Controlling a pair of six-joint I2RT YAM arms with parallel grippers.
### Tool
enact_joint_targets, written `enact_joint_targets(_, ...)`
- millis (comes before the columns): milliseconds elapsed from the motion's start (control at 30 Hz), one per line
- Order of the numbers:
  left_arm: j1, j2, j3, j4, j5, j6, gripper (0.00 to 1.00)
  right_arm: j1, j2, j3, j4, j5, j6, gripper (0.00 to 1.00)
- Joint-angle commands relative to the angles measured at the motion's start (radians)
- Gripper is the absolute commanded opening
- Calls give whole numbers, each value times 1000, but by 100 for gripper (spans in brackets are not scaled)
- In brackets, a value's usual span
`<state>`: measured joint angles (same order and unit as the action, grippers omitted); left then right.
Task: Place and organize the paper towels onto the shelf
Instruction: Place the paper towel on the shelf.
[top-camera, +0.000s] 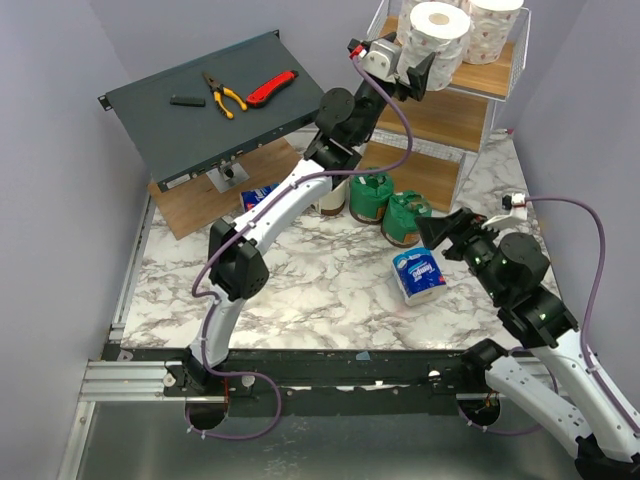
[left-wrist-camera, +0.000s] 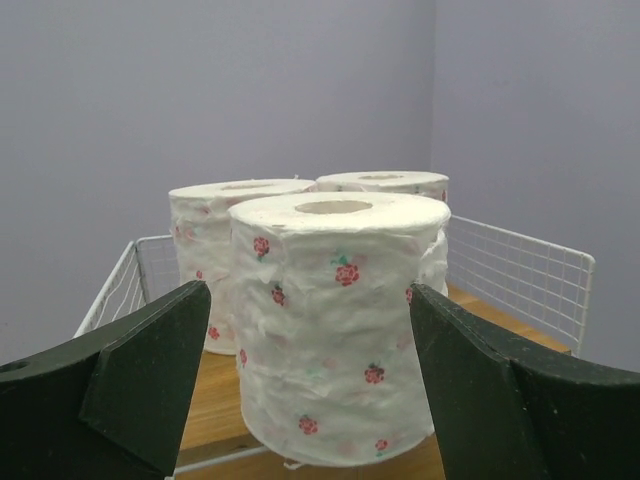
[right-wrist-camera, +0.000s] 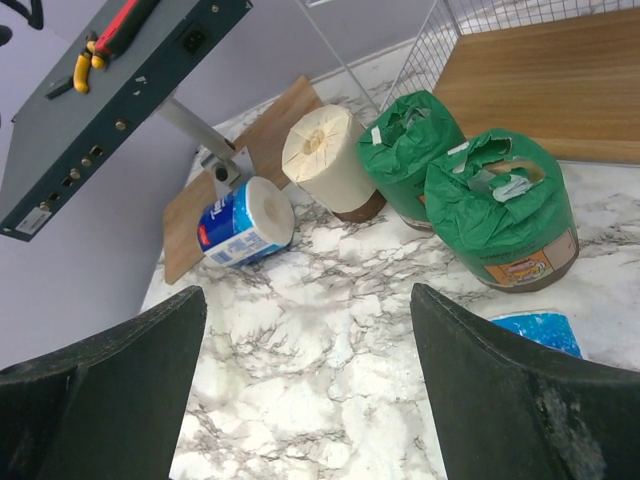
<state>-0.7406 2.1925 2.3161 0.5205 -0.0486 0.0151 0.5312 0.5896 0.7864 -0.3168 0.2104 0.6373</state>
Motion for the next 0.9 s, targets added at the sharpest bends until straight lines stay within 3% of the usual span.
enact_joint_targets(0, 0, -163, -126, 52, 5, 4, 84, 6, -28, -21, -10, -3, -17, 86)
enact_joint_targets(133, -4, -283, -300, 92, -36, -4, 81, 7, -50, -48, -16, 3, -15, 86)
enact_joint_targets(200, -5, -332, -368, 92, -50, -10, 74, 7, -62, -64, -18, 8, -11, 86)
enact_joint_targets(367, -5, -368, -370, -71, -4, -161, 38, 7, -89, -97, -22, 19, -8, 86)
enact_joint_targets(467, 2, -332, -307, -153, 68, -251, 6, 6, -90, -103, -18, 15, -5, 86)
enact_joint_targets(500, 9, -313, -291, -166, 94, -286, 0, 7, -88, -104, -18, 15, -4, 86)
enact_joint_targets(667, 68, -238, -262, -101, 257, -592, 0, 6, -95, -112, -19, 12, -6, 85)
enact_joint_targets(867, 99, -190, -264, 19, 389, -768, 0, 6, -110, -136, -19, 13, -1, 85)
